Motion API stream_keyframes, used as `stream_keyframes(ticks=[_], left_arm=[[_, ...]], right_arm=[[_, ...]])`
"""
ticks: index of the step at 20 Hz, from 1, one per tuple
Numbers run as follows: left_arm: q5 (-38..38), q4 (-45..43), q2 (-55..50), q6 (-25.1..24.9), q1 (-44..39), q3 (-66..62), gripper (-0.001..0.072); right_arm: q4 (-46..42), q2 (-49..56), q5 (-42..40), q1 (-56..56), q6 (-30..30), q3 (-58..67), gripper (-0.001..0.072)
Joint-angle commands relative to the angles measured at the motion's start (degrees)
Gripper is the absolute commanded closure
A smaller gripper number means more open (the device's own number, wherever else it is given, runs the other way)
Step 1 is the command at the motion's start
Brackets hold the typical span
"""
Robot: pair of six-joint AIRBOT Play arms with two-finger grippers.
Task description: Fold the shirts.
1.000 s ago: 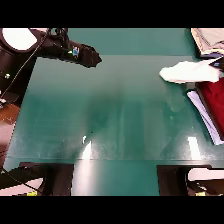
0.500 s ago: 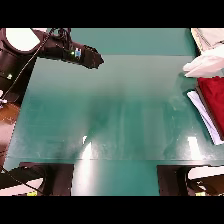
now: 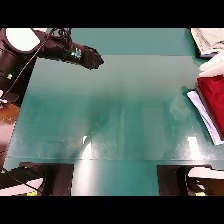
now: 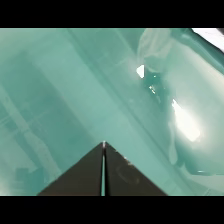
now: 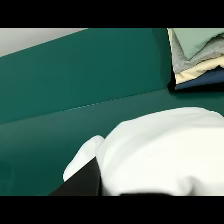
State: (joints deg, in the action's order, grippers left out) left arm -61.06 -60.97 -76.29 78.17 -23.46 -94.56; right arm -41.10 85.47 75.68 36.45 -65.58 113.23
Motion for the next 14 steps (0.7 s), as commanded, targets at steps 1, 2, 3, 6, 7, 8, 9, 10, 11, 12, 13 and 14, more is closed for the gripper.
stream_keyframes(ticks=[1,2,3,6,7,8,9,10,11,12,13,14], left_arm=[[0.0,-0.5,0.0,-0.2,0.0,0.0,0.0683],[0.0,-0.7,0.0,-0.2,0.0,0.0,0.0683],[0.0,-0.8,0.0,-0.2,0.0,0.0,0.0684],[-0.1,-0.8,0.0,-0.2,0.0,0.0,0.0684],[-0.1,-0.8,0.0,-0.2,0.0,0.0,0.0683],[-0.2,-0.8,0.0,-0.5,0.0,0.0,0.0683],[-0.4,-0.8,0.0,-0.6,0.0,0.0,0.0683],[-0.6,-0.8,0.0,-0.6,0.0,0.0,0.0684],[-0.8,-0.9,0.0,-0.6,0.0,0.0,0.0683],[-1.0,-0.9,0.0,-0.6,0.0,0.0,0.0683],[-1.2,-0.9,0.0,-0.6,0.0,0.0,0.0683],[-1.2,-1.0,0.0,-0.6,0.0,0.0,0.0683]], right_arm=[[0.4,-2.8,4.8,3.2,0.0,-0.2,0.0694],[0.1,-3.1,6.0,4.0,0.0,-0.2,0.0694],[-1.8,-3.7,6.6,4.5,-0.2,-0.3,0.0693],[-9.0,-8.3,6.2,6.0,-0.4,-8.0,0.0692],[-10.6,-10.1,5.9,7.0,-0.4,-11.7,0.0692],[-11.8,-11.5,5.9,8.2,-0.4,-15.1,0.0691],[-13.5,-12.9,6.1,9.7,-0.4,-18.3,0.0691],[-15.4,-14.2,6.5,11.1,-0.4,-21.1,0.069],[-17.7,-15.5,6.8,12.7,-0.4,-24.1,0.0686],[-19.3,-16.8,7.0,14.3,-0.5,-26.9,0.0641],[-20.7,-18.1,6.7,15.9,-0.4,-29.9,0.0453],[-21.7,-19.4,6.2,17.3,-0.5,-32.6,0.035]])
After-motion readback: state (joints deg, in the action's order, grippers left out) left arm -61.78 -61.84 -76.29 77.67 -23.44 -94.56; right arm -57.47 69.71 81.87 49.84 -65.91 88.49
